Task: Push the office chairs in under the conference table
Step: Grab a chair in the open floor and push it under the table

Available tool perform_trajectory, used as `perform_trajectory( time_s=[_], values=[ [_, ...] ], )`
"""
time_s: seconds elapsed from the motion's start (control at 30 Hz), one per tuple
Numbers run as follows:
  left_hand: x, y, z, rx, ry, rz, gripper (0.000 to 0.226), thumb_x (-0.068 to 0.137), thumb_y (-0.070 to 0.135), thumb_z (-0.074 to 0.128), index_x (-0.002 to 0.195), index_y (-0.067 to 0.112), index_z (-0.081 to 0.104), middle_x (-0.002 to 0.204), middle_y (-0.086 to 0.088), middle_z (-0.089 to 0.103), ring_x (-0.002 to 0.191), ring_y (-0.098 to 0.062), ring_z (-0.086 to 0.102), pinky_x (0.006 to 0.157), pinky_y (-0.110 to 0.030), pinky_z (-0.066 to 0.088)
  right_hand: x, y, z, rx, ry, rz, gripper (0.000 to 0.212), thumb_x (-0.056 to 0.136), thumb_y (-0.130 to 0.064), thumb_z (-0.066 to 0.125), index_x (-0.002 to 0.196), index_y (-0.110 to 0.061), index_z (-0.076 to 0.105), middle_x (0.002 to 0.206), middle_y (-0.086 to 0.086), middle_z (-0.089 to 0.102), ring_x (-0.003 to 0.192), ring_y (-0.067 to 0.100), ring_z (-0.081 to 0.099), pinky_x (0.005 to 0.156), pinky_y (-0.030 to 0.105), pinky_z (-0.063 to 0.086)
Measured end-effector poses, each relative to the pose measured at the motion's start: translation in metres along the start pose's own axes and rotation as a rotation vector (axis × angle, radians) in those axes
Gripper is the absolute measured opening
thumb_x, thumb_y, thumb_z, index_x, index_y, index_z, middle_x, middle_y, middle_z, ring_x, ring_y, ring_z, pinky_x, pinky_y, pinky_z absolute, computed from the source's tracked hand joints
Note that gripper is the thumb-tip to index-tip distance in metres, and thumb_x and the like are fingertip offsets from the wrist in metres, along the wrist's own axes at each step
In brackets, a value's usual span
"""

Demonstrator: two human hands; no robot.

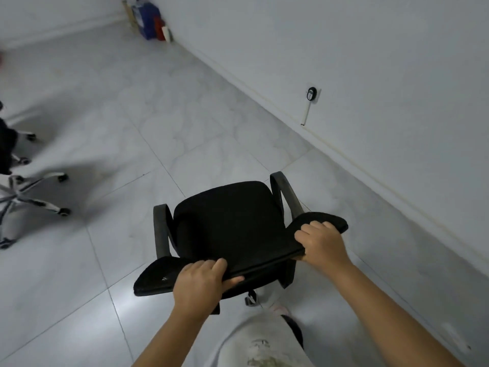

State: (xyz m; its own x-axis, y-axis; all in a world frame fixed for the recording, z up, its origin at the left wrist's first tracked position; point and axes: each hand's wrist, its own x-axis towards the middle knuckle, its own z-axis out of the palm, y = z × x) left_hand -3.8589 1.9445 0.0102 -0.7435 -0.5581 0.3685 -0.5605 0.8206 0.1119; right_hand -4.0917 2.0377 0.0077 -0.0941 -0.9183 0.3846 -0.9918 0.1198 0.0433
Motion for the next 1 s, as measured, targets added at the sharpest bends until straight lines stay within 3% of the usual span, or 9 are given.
perform_trajectory(
  time_s=[0.23,0.3,0.4,0.47,0.53,0.6,0.8,1.0],
  values=[
    [0.038,0.112,0.027,0.068,-0.157,-0.248,0.046,0.051,0.059,0.078,0.047,0.019,0.055,0.033,0.002,0.047,0.030,-0.010,0.047,0.036,-0.012,0.034,0.012,0.110,0.006,0.102,-0.029,-0.184,0.044,0.029,-0.025,0.093,0.046,-0.011,0.055,0.044,0.003,0.052,0.039,0.021,0.050,0.043,0.020,0.039],
    [0.054,0.138,0.034,0.082,-0.157,-0.321,0.046,0.042,0.057,0.083,0.047,0.020,0.056,0.033,0.002,0.048,0.030,-0.010,0.047,0.035,-0.012,0.034,0.021,0.138,0.010,0.134,-0.036,-0.229,0.042,0.029,-0.017,0.092,0.045,-0.009,0.055,0.043,0.004,0.051,0.038,0.023,0.049,0.041,0.022,0.041],
    [0.072,0.166,0.046,0.112,-0.107,-0.418,0.046,0.051,0.062,0.074,0.048,0.019,0.057,0.034,0.002,0.049,0.030,-0.009,0.047,0.035,-0.012,0.034,0.037,0.171,0.019,0.173,-0.024,-0.340,0.039,0.032,-0.016,0.092,0.044,-0.009,0.055,0.042,0.004,0.051,0.037,0.022,0.049,0.041,0.022,0.041],
    [0.080,0.179,0.055,0.109,-0.049,-0.484,0.051,0.071,0.063,0.052,0.049,0.018,0.060,0.035,0.002,0.050,0.030,-0.010,0.048,0.036,-0.012,0.035,0.048,0.187,0.027,0.206,-0.012,-0.413,0.037,0.032,-0.011,0.091,0.043,-0.010,0.056,0.041,0.002,0.051,0.037,0.020,0.048,0.041,0.020,0.040],
    [0.094,0.198,0.063,0.144,0.053,-0.572,0.070,0.088,0.062,0.024,0.049,0.017,0.061,0.035,0.001,0.050,0.030,-0.012,0.048,0.037,-0.013,0.036,0.060,0.206,0.034,0.248,-0.004,-0.490,0.037,0.030,-0.009,0.090,0.043,-0.012,0.056,0.041,0.001,0.051,0.037,0.018,0.048,0.041,0.020,0.039],
    [0.106,0.221,0.066,0.192,0.090,-0.658,0.080,0.092,0.060,0.011,0.052,0.015,0.064,0.038,0.003,0.054,0.032,-0.013,0.052,0.039,-0.014,0.040,0.071,0.219,0.036,0.270,-0.041,-0.579,0.038,0.027,-0.012,0.090,0.042,-0.013,0.056,0.040,0.000,0.051,0.037,0.017,0.047,0.041,0.018,0.038],
    [0.136,0.248,0.074,0.300,0.098,-0.937,0.078,0.084,0.068,0.017,0.057,0.014,0.067,0.047,0.002,0.063,0.042,-0.017,0.061,0.050,-0.025,0.051,0.099,0.236,0.043,0.314,-0.052,-0.777,0.047,0.028,-0.039,0.091,0.041,-0.014,0.054,0.039,-0.001,0.050,0.034,0.015,0.047,0.037,0.013,0.032],
    [0.148,0.229,0.083,0.452,0.205,-0.949,0.080,0.088,0.066,0.020,0.046,0.012,0.062,0.040,0.000,0.058,0.035,-0.017,0.055,0.044,-0.019,0.045,0.132,0.234,0.068,0.430,0.008,-0.938,0.046,0.042,-0.045,0.088,0.042,-0.013,0.055,0.039,-0.001,0.050,0.033,0.014,0.046,0.036,0.014,0.033]
  ],
)
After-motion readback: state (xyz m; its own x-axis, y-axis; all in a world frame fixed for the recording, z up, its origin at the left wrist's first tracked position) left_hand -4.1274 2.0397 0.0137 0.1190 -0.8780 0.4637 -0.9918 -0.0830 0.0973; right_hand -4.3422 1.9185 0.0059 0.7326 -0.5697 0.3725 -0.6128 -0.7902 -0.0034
